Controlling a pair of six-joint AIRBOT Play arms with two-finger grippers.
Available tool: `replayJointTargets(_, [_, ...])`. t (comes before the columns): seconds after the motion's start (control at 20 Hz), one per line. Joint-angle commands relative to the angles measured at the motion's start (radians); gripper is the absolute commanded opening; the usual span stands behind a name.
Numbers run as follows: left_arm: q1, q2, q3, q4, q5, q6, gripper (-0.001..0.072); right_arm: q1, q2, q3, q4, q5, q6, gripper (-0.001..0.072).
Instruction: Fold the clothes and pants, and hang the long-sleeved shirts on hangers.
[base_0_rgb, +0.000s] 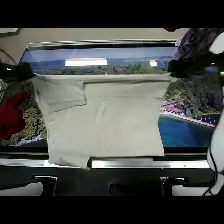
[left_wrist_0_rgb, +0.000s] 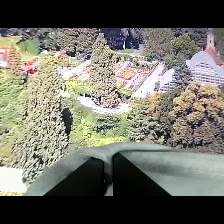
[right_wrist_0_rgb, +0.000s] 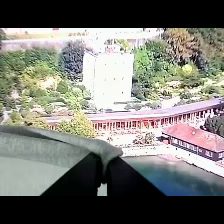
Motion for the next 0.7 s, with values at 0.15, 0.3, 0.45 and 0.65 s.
replayJointTargets(0.15, [-0.064,-0.346,0.087,-0.018,0.262,0.026,0.0019,0.001,-0.277,-0.006,0.0,-0.201,0.007,0.0031])
replayJointTargets(0.3, [-0.055,-0.361,0.127,-0.002,0.254,0.03,0.002,0.001,-0.283,-0.006,-0.017,-0.207,0.011,0.0031])
replayJointTargets(0.45, [-0.04,-0.354,0.127,0.004,0.12,0.056,0.002,0.002,-0.283,-0.006,-0.015,-0.095,0.011,0.0032])
replayJointTargets(0.65, [-0.028,-0.354,0.127,0.053,-0.126,0.038,0.002,0.002,-0.284,-0.008,-0.013,0.105,0.019,0.0032])
